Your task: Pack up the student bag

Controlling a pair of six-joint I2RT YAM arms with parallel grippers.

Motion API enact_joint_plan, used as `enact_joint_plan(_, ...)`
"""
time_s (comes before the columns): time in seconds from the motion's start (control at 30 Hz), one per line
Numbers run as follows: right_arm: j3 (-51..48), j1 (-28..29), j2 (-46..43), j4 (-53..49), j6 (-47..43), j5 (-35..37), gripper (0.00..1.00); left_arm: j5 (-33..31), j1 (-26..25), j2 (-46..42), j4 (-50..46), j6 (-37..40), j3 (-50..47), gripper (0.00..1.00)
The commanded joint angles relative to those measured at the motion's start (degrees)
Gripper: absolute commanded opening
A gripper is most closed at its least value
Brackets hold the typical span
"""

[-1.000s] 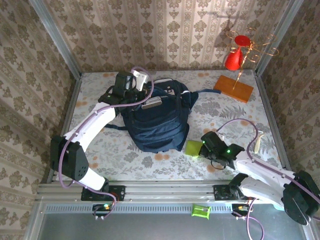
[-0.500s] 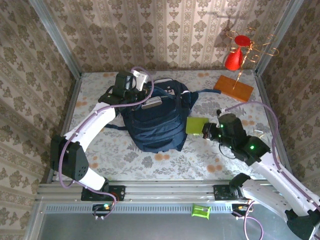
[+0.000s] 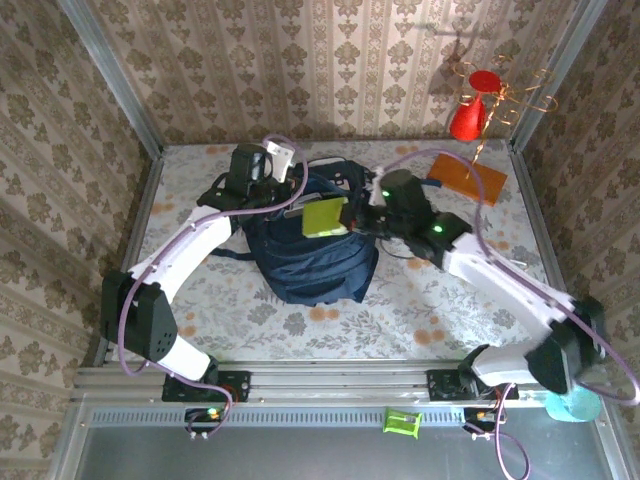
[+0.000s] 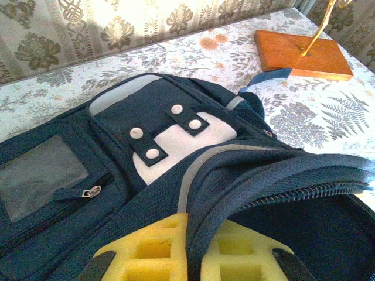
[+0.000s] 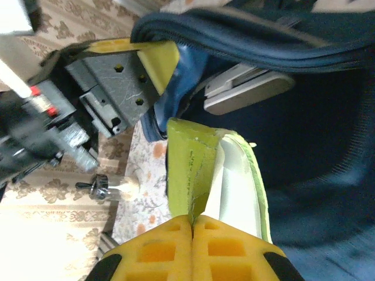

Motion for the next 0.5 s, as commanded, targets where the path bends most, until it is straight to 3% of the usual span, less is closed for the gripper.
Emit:
enact_joint_plan(0.0, 4.57, 0.35, 6.89, 6.07, 4.94, -1.89, 0.00, 2.36, 0.77, -3.30, 6.90, -2.12, 0.58, 0.00)
enact_joint_plan(0.17, 6.76, -1.43, 14.71, 8.65, 7.22, 3.48, 0.00, 2.88, 0.73, -4.94, 7.24, -2.28, 0.49, 0.00)
enact_joint_plan(0.33, 7.51, -1.90, 17.81, 14.81, 2.10, 7.23, 0.01, 4.72, 0.78, -5.83, 8.48, -2.84, -0.46, 0.00)
enact_joint_plan(0.47, 8.69, -1.98, 18.59, 13.64, -1.02, 8.48, 0.01, 4.26, 0.72, -5.55, 7.82, -2.88, -0.06, 0.00)
